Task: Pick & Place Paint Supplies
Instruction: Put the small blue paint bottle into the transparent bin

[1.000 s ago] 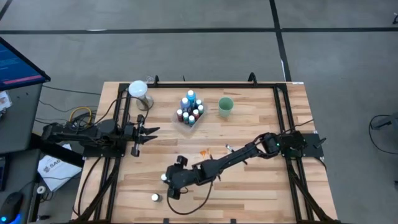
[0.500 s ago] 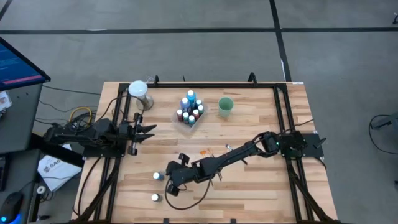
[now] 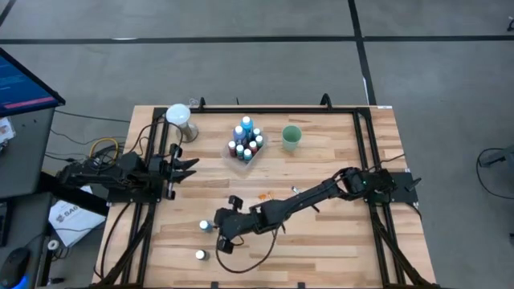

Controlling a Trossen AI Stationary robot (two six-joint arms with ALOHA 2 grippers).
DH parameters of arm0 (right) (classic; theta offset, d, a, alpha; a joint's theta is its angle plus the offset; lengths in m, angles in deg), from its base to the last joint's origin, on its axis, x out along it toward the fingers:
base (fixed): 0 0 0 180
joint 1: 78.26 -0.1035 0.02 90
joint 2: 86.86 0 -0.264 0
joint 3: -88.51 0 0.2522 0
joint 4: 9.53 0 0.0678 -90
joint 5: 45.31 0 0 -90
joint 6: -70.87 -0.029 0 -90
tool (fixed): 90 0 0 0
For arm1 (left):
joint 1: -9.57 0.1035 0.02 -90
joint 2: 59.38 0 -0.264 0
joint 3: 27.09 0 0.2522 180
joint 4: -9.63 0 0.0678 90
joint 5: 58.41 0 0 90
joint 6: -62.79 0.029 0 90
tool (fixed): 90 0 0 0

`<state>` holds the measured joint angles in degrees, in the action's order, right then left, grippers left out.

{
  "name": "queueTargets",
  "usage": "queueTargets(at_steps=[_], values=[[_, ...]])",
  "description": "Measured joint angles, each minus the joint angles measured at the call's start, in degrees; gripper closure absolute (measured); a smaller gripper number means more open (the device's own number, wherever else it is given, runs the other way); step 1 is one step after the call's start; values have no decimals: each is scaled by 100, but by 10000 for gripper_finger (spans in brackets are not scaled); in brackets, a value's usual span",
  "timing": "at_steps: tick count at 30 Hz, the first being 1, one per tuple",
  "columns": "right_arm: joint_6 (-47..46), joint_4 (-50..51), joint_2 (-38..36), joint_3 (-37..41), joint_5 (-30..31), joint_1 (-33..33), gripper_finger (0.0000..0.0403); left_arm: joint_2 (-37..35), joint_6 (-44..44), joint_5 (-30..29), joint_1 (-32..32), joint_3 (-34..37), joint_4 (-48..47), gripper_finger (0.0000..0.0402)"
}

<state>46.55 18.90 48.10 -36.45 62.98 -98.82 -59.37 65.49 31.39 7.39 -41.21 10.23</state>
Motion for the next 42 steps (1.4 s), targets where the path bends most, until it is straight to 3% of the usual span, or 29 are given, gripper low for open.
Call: queueTargets(at_steps=[4, 9, 13, 21, 42], values=[[638, -339, -97, 0, -29, -50, 258, -1, 0, 0, -16, 0, 3, 401], [779, -1132, -11, -8, -29, -22, 153, -1, 0, 2, -97, 0, 18, 401], [949, -1165, 54, 15, -32, 110, 108, -2, 0, 2, -98, 0, 27, 401], [1439, -1551, 37, 4, -498, 376, 101, -2, 0, 2, -98, 0, 30, 401], [1470, -2106, 441, 4, -606, 348, 101, -2, -1, 2, -98, 0, 34, 401]])
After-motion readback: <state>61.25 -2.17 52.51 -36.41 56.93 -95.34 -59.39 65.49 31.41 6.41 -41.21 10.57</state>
